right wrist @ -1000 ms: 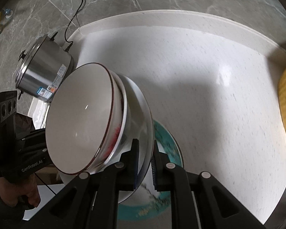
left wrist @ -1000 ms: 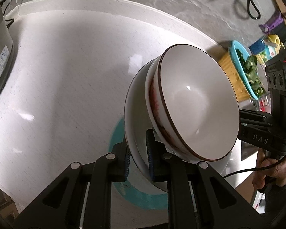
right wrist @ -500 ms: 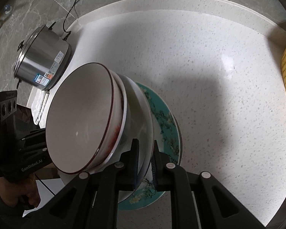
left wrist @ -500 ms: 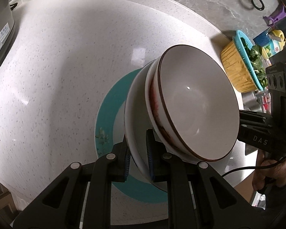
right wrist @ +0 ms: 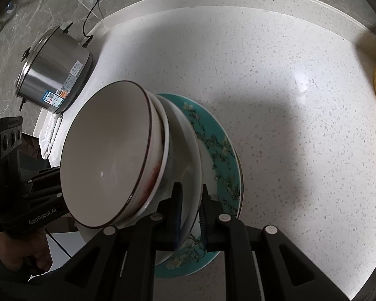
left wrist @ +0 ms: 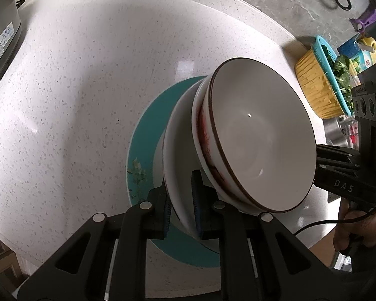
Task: Organize plates and bowls
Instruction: 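Lift the stack with both grippers and lower it onto the teal floral plate, then open both grippers and pull them back from the stack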
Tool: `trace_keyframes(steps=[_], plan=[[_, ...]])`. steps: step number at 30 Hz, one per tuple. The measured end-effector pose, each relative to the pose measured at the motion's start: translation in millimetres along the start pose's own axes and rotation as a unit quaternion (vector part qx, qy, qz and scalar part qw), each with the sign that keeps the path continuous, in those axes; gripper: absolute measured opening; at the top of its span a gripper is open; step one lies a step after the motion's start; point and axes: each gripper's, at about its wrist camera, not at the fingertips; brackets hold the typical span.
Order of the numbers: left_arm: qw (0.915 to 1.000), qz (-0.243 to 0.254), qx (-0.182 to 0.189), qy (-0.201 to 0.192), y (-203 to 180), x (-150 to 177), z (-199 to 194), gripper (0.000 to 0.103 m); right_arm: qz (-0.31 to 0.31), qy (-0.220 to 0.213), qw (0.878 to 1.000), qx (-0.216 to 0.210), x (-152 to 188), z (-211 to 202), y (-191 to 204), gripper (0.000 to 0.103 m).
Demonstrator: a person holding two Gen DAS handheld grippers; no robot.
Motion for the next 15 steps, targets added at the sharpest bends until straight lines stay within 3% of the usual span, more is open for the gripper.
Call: trace_keyframes(steps=[10, 13, 15], plan=[[0.9995, -0.021, 0.006, -0.022, 2.7, 6.5, -3.8, 0.011, 0.0, -0.012, 1.0, 0.004, 7.8, 2.7, 5.4, 0.018], [0.9987, -0.024, -0.004, -0.045, 1.8, 7.3, -14.0, 0.015, -0.01, -0.021, 1.0, 0.006, 11.5, -1.3, 7.8, 0.024], [0.9976, -0.031, -0.008, -0.062, 1.8, 8.5, -22.6, 0.015, -0.015, -0.025, 1.0, 0.01, 14.3, -4.9, 5.1, 0.039]])
Point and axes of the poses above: each gripper's, at about its wrist camera, not at the fingertips, and z roughly the way its jaws point, y to its left, x to its underside, and after that the axes turned 14 degrees about x, right-handed
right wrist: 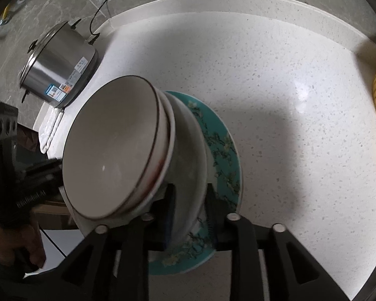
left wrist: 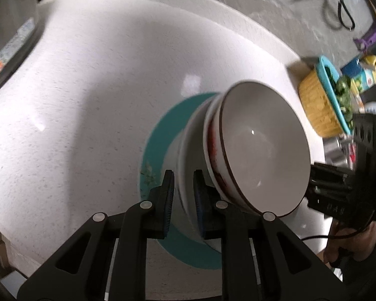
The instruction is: Organize plates and bowls
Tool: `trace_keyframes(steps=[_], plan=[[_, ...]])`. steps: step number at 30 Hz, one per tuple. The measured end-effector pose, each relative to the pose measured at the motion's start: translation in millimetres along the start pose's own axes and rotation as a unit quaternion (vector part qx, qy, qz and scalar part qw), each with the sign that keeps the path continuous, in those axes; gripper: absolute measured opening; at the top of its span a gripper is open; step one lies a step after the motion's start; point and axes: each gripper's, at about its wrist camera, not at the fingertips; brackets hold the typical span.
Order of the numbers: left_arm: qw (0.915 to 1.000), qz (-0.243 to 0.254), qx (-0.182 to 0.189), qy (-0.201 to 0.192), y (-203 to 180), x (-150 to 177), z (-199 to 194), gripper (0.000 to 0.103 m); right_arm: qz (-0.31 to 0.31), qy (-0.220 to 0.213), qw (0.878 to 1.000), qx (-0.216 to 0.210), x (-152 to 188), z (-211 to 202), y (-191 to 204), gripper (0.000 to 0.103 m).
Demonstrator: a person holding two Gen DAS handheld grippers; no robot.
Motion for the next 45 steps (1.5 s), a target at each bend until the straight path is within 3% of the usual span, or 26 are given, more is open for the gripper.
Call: trace_keyframes(steps=[7, 9, 12, 13, 14, 15, 17, 18, 19, 20, 21, 23, 24, 25, 28, 31, 34, 37, 40, 41, 45], plan=[[0.996, -0.004, -0.061, -0.066, -15.5, 10.3, -35.9, 0.026, -0.004, -0.046, 0.999, -0.006, 7.4, -41.0, -24.4, 0.061], [0.9901, 0.003, -0.095, -0.104, -28.2, 14.9, -55.7, 0.027, -0.013, -0.071, 0.997, -0.004, 6.4, -59.3, -29.2, 0.066], [0.9759, 0.016, -0.11, -0.188, -54.5, 16.9, -96.5, 0.031, -0.029, -0.155, 0.987, 0.028, 4.3, -102.4, -32.3, 0.07], [0.9706, 0.019, -0.113, -0.212, -62.7, 17.5, -108.1, 0.038, -0.026, -0.212, 0.976, 0.034, 6.9, -128.4, -34.5, 0.071], [0.9628, 0.027, -0.114, -0.244, -74.0, 19.9, -123.8, 0.061, -0.019, -0.262, 0.964, 0.034, 10.8, -149.8, -36.0, 0.077], [0.9555, 0.036, -0.113, -0.27, -82.5, 22.4, -135.4, 0.077, -0.01, -0.318, 0.947, 0.036, 16.9, -172.8, -37.8, 0.09], [0.9323, 0.073, -0.113, -0.336, -107.3, 32.6, -162.5, 0.093, 0.012, -0.442, 0.895, 0.055, 38.1, -221.1, -39.3, 0.103], [0.9216, 0.099, -0.115, -0.357, -119.0, 38.7, -174.0, 0.102, 0.019, -0.495, 0.866, 0.064, 49.4, -237.5, -37.3, 0.103], [0.9121, 0.121, -0.124, -0.371, -129.9, 44.4, -183.0, 0.103, 0.024, -0.547, 0.834, 0.075, 62.6, -249.3, -34.3, 0.103], [0.9045, 0.136, -0.136, -0.381, -136.9, 48.5, -190.8, 0.103, 0.025, -0.573, 0.815, 0.083, 70.5, -254.3, -31.6, 0.103], [0.896, 0.149, -0.154, -0.389, -145.6, 53.6, -196.6, 0.103, 0.016, -0.585, 0.806, 0.092, 73.3, -258.1, -26.0, 0.103], [0.8911, 0.151, -0.179, -0.389, -155.7, 65.7, -202.7, 0.103, -0.014, -0.561, 0.821, 0.107, 68.9, -260.4, -11.6, 0.103], [0.8934, 0.142, -0.188, -0.383, -157.7, 70.4, -204.6, 0.103, -0.011, -0.543, 0.831, 0.122, 67.6, -260.4, -5.4, 0.103], [0.8984, 0.135, -0.182, -0.376, -160.7, 73.6, -206.3, 0.103, -0.006, -0.524, 0.842, 0.127, 69.0, -260.5, 0.7, 0.103], [0.9289, 0.103, -0.128, -0.332, -159.9, 93.6, -216.1, 0.103, 0.007, -0.49, 0.863, 0.124, 83.5, -262.2, 17.5, 0.103], [0.9426, 0.094, -0.157, -0.279, -165.1, 118.1, -209.4, 0.103, 0.027, -0.464, 0.879, 0.104, 104.1, -266.3, 30.3, 0.103], [0.9543, 0.081, -0.149, -0.246, -164.5, 143.7, -206.0, 0.103, 0.051, -0.426, 0.898, 0.095, 120.0, -267.1, 38.0, 0.103], [0.9596, 0.061, -0.159, -0.224, -165.5, 160.7, -202.4, 0.103, 0.075, -0.371, 0.925, 0.038, 125.3, -261.4, 41.2, 0.103], [0.9643, 0.045, -0.149, -0.214, -165.0, 172.5, -203.3, 0.103, 0.083, -0.301, 0.949, 0.041, 118.8, -252.6, 46.4, 0.103], [0.9642, 0.041, -0.147, -0.217, -166.3, 175.1, -203.5, 0.103, 0.083, -0.285, 0.954, 0.049, 117.7, -250.4, 47.2, 0.103], [0.9591, 0.027, -0.167, -0.227, -176.3, 182.9, -205.8, 0.103, 0.084, -0.287, 0.953, 0.057, 124.1, -258.5, 45.1, 0.103]])
Point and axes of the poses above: each gripper's, at about its wrist camera, not at the fingertips, and z roughly the way its jaws point, y to its left, x to its underside, and after that the axes turned 14 degrees about x, right-handed
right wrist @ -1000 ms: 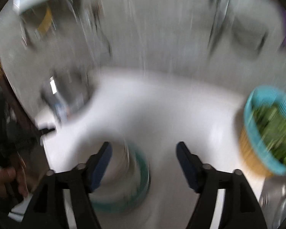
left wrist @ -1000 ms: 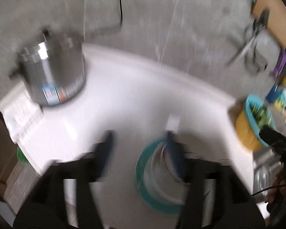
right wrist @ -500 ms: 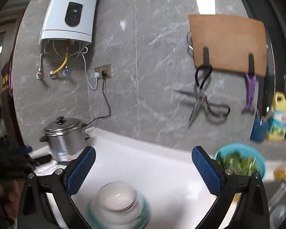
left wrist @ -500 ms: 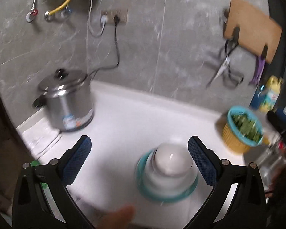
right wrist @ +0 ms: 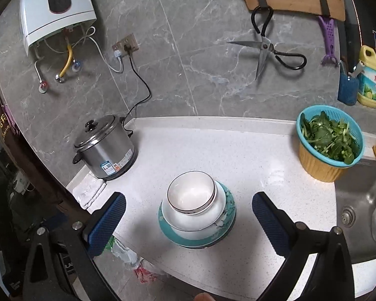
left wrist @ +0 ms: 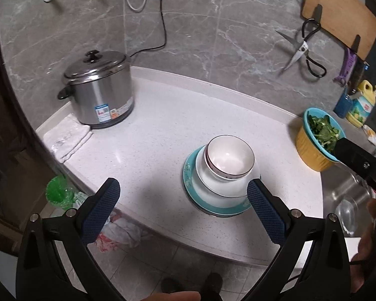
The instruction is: Organize plates and bowls
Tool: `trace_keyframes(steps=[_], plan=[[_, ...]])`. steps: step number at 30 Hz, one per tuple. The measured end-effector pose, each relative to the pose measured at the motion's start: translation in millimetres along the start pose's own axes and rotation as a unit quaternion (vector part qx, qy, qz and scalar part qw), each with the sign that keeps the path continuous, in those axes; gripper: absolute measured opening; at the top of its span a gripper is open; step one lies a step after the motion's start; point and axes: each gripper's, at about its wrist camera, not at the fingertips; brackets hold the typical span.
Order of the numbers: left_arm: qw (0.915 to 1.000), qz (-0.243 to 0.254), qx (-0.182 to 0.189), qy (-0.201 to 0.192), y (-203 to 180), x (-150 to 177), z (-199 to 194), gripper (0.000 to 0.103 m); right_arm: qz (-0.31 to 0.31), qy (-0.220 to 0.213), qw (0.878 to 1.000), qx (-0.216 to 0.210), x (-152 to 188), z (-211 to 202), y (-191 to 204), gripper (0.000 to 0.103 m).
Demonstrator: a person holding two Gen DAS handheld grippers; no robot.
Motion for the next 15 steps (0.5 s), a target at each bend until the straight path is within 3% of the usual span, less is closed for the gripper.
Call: trace_keyframes(steps=[4, 15], plan=[[0.9999, -0.004, -0.008, 0.005, -10.5, -5.4, -2.5, 0.103, -0.026, 0.004, 0.996, 0.084, -2.3, -0.9, -3.5, 0.103], [0.9996, 0.015, -0.022, 0.006, -39.0, -12.4, -3.6, 0.103, -0.051, 0.009, 0.993, 0.104, 1.5, 2.9, -26.1, 0.103]])
Point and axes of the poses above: each gripper's, at about its wrist camera, not at the fingertips, and z roughly the way its jaws point, y to its left, x to its underside, and after that the axes turned 14 degrees about x, right-handed
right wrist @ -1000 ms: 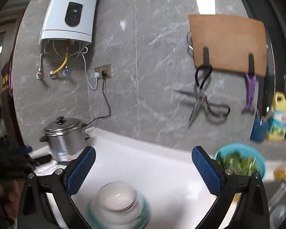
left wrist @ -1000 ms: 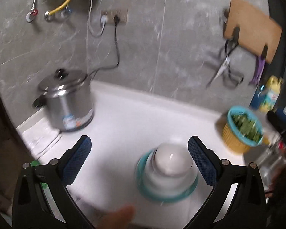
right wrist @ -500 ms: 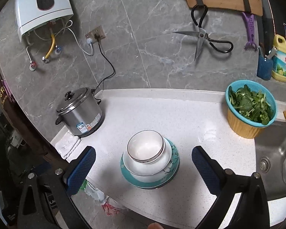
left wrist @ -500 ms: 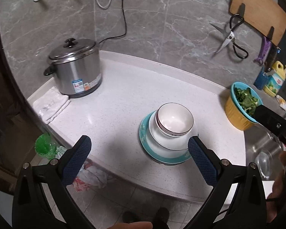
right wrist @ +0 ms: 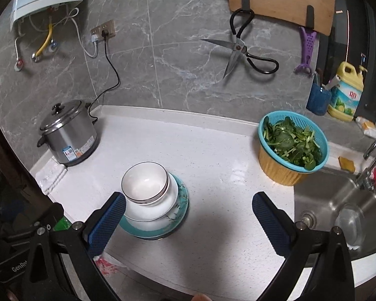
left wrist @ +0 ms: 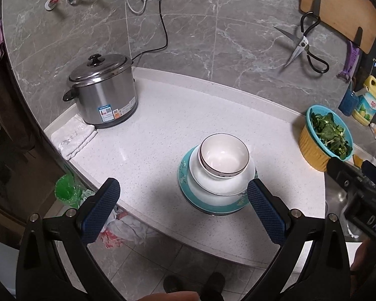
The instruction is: Organize plates and bowls
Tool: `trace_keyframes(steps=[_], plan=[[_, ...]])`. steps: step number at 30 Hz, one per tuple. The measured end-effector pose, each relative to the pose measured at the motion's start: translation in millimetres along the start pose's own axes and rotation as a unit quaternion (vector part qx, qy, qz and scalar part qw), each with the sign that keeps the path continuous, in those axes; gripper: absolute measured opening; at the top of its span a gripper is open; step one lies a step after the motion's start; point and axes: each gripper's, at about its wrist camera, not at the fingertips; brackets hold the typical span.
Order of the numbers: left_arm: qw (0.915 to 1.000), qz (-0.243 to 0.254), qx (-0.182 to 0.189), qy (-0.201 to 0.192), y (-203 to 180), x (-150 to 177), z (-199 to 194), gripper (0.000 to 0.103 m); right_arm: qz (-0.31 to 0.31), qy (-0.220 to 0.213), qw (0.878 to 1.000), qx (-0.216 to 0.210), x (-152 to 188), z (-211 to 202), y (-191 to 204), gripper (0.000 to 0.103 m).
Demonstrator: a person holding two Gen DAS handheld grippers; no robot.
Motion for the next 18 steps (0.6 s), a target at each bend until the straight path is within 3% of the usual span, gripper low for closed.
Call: trace_keyframes(steps=[18], plan=[[0.9998, -0.003, -0.018, -0.005, 3.7, -9.8, 2.9, 0.103, -0.026, -0.005, 0.999, -0.021, -1.0, 5.1, 19.9, 0.103]])
Point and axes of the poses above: each gripper's, at about its wrist camera, not at the fingertips, and z roughly the way its jaws point, y to its left, x to its underside, and after that the axes turned 14 degrees about x, right-handed
